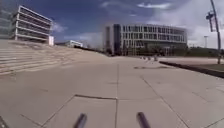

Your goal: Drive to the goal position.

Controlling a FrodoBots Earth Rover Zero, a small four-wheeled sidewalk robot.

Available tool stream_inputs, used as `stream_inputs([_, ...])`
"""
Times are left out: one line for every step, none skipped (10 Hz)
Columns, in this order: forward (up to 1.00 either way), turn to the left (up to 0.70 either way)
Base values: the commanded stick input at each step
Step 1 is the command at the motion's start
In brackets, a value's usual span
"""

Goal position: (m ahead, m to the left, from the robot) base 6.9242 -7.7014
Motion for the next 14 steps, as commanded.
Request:
stream_inputs([0.5,0.0])
stream_inputs([0.5,0.0])
stream_inputs([0.5,0.0])
stream_inputs([0.5,0.0])
stream_inputs([0.5,0.0])
stream_inputs([0.5,0.0])
stream_inputs([0.5,0.0])
stream_inputs([0.5,0.0])
stream_inputs([0.5,0.0])
stream_inputs([0.5,0.0])
stream_inputs([0.5,0.0])
stream_inputs([0.5,0.0])
stream_inputs([0.5,0.0])
stream_inputs([0.5,0.0])
